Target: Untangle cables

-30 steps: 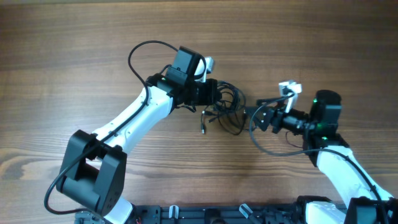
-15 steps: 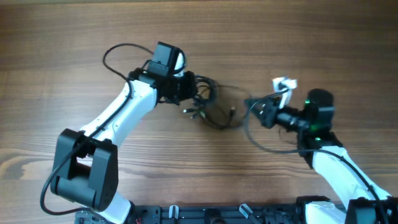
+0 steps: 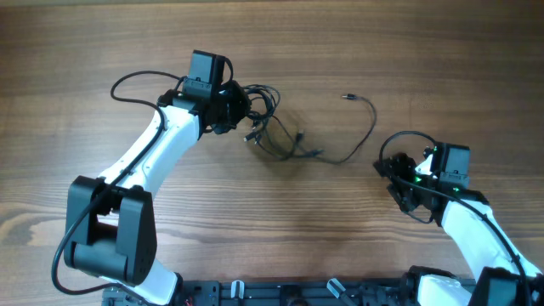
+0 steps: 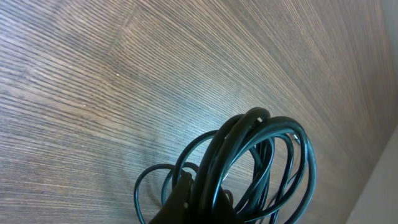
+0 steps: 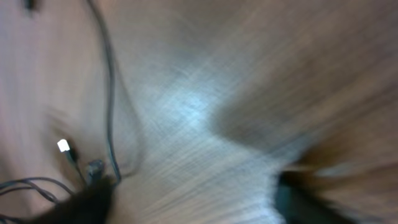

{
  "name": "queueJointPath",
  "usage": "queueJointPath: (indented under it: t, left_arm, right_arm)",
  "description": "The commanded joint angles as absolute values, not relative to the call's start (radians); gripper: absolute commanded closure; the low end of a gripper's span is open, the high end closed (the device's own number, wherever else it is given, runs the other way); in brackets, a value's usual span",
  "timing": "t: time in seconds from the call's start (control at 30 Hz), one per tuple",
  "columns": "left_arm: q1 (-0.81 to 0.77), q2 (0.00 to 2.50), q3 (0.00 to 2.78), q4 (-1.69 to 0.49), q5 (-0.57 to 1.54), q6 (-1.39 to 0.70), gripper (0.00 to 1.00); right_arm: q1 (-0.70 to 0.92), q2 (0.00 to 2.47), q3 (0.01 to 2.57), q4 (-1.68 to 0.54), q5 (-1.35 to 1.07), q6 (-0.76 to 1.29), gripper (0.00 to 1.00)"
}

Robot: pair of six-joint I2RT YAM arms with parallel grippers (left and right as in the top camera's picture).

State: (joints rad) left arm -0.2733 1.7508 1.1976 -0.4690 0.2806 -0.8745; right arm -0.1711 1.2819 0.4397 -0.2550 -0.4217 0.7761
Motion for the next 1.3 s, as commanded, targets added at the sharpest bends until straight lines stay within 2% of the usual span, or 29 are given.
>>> queueJointPath:
  t: [0.0,0.1,0.2,0.3,0.37,0.57,0.77,0.8,0.87,0.9,0.93,0.97,1.0,1.17,1.23,1.27]
  left_arm:
    - [-0.273,1.758,1.195,-0.456,0.321,-0.841,0.96]
    - [-0.284,1.758,1.195,-0.421,0.515,-0.658,0.96]
    - [-0.297,1.758,1.195,-0.382,0.655,-0.654,0.96]
    - [-0.310,1.758,1.195,-0.283,0.816,-0.715,0.96]
    - [-0.314,1.758,1.195,-0.267,0.819,-0.822,0.96]
    - [-0.364,1.758,1.195,-0.265,0.886,-0.916,0.96]
    - [-0.422,1.758,1.195,-0.261,0.882,-1.056,0.96]
    - [-0.432,1.758,1.195,-0.255,0.882,-1.073,0.96]
    - [-0.437,1.758,1.195,-0.246,0.890,-1.095,0.96]
    - [-0.437,1.758,1.195,-0.241,0.910,-1.116,0.96]
    - [-0.429,1.758,1.195,-0.231,0.942,-1.116,0.96]
    - [-0.418,1.758,1.195,-0.227,0.967,-1.115,0.96]
    - [-0.403,1.758,1.195,-0.227,0.986,-1.115,0.96]
    - [-0.255,1.758,1.195,-0.228,1.070,-1.104,0.94]
    - [-0.221,1.758,1.195,-0.232,1.073,-1.092,0.74]
    - [-0.213,1.758,1.195,-0.232,1.073,-1.072,0.56]
  right_arm:
    - [-0.170,1.286,0.437,-0.175,-0.561,0.593,0.00]
    - [-0.170,1.286,0.437,0.070,-1.028,0.376,0.00]
    - [-0.162,1.286,0.437,0.238,-1.199,0.366,0.00]
    - [-0.120,1.286,0.437,0.276,-1.198,0.312,0.00]
    - [-0.066,1.286,0.437,0.290,-1.158,0.303,0.00]
    - [0.121,1.286,0.437,0.408,-0.921,0.315,0.00]
    - [0.207,1.286,0.437,0.433,-0.620,0.355,0.01]
    - [0.215,1.286,0.437,0.426,-0.551,0.399,0.08]
    - [0.216,1.286,0.437,0.402,-0.462,0.449,0.35]
    - [0.216,1.286,0.437,0.380,-0.409,0.468,0.61]
    - [0.216,1.286,0.437,0.362,-0.383,0.475,0.83]
    - [0.216,1.286,0.437,0.352,-0.381,0.475,0.92]
    - [0.216,1.286,0.437,0.339,-0.389,0.475,0.95]
    - [0.216,1.285,0.437,0.266,-0.427,0.474,0.96]
    - [0.216,1.285,0.437,0.270,-0.426,0.475,0.96]
    - [0.216,1.285,0.437,0.272,-0.427,0.476,0.96]
